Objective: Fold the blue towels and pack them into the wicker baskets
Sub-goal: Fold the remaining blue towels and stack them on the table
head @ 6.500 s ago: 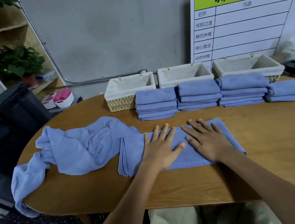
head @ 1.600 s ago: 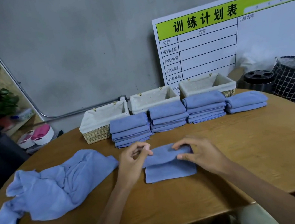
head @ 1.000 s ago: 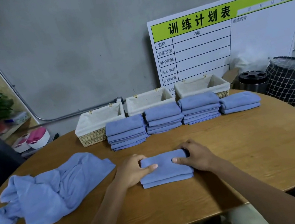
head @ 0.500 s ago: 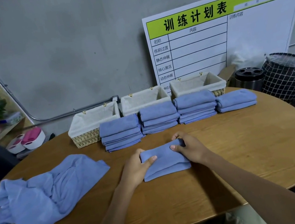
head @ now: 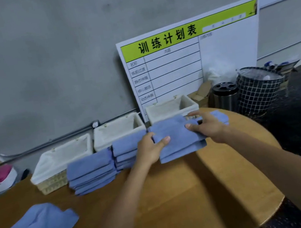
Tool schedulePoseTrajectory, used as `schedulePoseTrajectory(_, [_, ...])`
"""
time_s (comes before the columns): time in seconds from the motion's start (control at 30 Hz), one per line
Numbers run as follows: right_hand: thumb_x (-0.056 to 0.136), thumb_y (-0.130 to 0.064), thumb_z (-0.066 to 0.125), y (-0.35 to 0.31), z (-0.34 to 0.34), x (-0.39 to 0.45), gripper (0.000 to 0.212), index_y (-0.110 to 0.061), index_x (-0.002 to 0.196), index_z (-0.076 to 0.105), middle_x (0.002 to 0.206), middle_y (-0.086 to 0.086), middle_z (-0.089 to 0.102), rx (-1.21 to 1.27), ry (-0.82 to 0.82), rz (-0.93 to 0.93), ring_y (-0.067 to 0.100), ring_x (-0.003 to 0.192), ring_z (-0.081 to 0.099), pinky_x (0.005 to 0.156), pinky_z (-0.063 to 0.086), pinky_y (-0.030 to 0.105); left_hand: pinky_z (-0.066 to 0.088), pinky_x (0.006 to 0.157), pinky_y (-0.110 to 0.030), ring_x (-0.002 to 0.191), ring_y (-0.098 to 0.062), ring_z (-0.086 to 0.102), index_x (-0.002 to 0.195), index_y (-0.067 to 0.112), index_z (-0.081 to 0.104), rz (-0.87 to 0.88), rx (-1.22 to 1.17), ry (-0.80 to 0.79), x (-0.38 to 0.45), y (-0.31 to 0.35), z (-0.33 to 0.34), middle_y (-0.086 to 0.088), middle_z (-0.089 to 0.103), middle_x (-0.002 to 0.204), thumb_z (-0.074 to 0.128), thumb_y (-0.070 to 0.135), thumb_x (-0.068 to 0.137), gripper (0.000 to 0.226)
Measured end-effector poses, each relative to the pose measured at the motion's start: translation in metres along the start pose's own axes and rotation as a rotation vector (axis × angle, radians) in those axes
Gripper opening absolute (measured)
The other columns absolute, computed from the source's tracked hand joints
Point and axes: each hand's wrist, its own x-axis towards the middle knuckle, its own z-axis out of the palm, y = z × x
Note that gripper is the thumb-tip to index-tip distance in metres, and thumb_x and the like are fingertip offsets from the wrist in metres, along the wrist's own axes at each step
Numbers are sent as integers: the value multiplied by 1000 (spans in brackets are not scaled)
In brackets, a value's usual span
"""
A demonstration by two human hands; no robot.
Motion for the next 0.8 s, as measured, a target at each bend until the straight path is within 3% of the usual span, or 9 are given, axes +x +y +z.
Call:
schedulePoseTrajectory(0.07, [87, -28, 76, 1, -35, 26, 51, -21, 132, 53, 124, 16, 58, -23, 70, 5, 32, 109, 59, 90, 54, 48, 38, 69, -33, 88, -24, 55, 97, 12, 58, 2, 32, 15, 36, 29, 23, -3, 58, 87, 71, 47, 89, 38])
schedulePoseTrajectory(0.13, [87, -28, 76, 6, -66, 52, 60, -16, 139, 49, 134, 9, 51, -52, 112, -3, 29, 117, 53, 94, 52, 46, 29, 62, -35, 81, -25, 51, 84, 15, 49, 34, 59, 10, 71, 51, 45, -1, 52, 79, 71, 48, 89, 40])
schedulePoseTrajectory(0.2, [87, -28, 76, 17, -89, 78, 61, -15, 140, 47, 137, 7, 49, -63, 140, -1, 27, 118, 51, 90, 51, 41, 29, 60, -34, 80, -26, 52, 86, 14, 46, 47, 115, -15, 104, 65, 68, -2, 52, 83, 70, 48, 89, 41])
schedulePoseTrajectory(0.3, [86, -31, 77, 37, -111, 115, 60, -16, 137, 49, 133, 6, 50, -100, 162, 35, 27, 115, 51, 85, 52, 40, 39, 71, -35, 92, -28, 56, 108, 17, 51, 83, 200, -57, 144, 74, 94, -6, 57, 101, 68, 47, 90, 39])
schedulePoseTrajectory(0.43, [86, -35, 76, 66, -117, 145, 68, -12, 141, 46, 121, 7, 54, -317, 122, 66, 27, 112, 54, 92, 50, 42, 45, 94, -46, 112, -36, 58, 135, 16, 46, 147, 457, -112, 171, 66, 125, -11, 63, 121, 61, 49, 95, 54])
schedulePoseTrajectory(0.6, [87, -36, 75, 86, -105, 156, 69, -8, 141, 44, 127, 15, 57, -463, 105, 44, 29, 112, 56, 92, 48, 38, 38, 88, -45, 114, -29, 52, 126, 23, 54, 248, 866, 0, 166, 52, 142, -4, 60, 120, 48, 58, 98, 45])
schedulePoseTrajectory(0.7, [85, -38, 76, 87, -103, 161, 68, -8, 137, 44, 125, 16, 58, -539, 80, 33, 32, 113, 56, 92, 49, 42, 35, 84, -43, 111, -27, 51, 123, 28, 55, 332, 895, 80, 161, 50, 143, -2, 55, 120, 54, 55, 96, 39])
schedulePoseTrajectory(0.8, [83, -41, 77, 91, -105, 163, 62, -8, 126, 46, 114, 13, 59, -551, 100, 61, 29, 102, 57, 86, 50, 42, 31, 86, -43, 114, -25, 49, 123, 33, 58, 345, 889, 45, 161, 53, 146, 4, 57, 121, 53, 54, 97, 33])
